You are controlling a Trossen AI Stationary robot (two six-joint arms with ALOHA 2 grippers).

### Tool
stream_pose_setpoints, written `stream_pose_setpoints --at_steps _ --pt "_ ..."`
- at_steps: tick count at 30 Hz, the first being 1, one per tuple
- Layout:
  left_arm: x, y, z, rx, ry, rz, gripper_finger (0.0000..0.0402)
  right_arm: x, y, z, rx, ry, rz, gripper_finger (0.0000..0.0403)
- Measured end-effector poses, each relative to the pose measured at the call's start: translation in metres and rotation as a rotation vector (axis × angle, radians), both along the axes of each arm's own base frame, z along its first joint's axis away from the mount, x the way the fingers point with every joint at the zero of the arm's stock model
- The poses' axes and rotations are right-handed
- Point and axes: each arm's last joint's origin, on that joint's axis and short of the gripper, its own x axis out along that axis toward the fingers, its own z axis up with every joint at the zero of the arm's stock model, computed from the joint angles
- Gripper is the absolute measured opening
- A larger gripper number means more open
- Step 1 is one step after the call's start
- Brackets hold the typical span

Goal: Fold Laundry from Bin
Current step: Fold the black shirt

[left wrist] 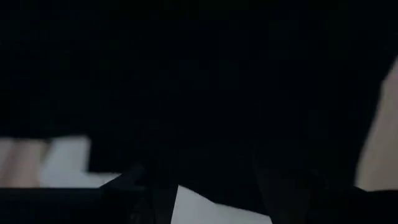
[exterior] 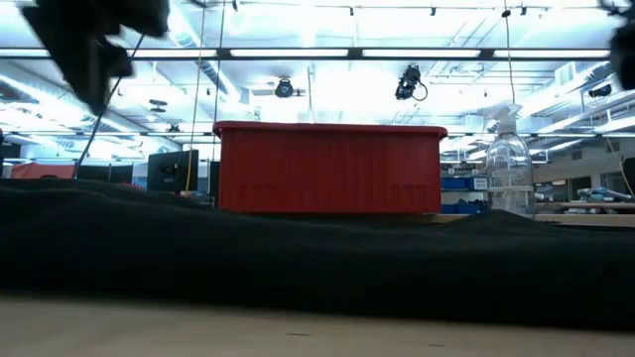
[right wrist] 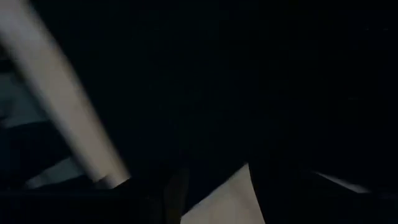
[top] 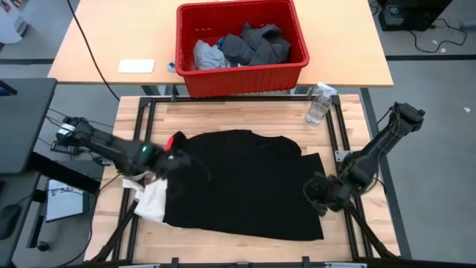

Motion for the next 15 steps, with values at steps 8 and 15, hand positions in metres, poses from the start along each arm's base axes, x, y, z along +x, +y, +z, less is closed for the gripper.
stream_pose_setpoints --at_steps 8,15 --pt "0.009 0.085 -0.005 -0.020 -0.025 -0.071 0.0199 0.027 -0.050 0.004 -0.227 -0.081 0.082 0.0170" --pt "0.001 0.123 -0.026 -0.104 -0.118 -0.154 0.0199 0.048 -0.091 0.006 -0.336 -0.137 0.091 0.0171"
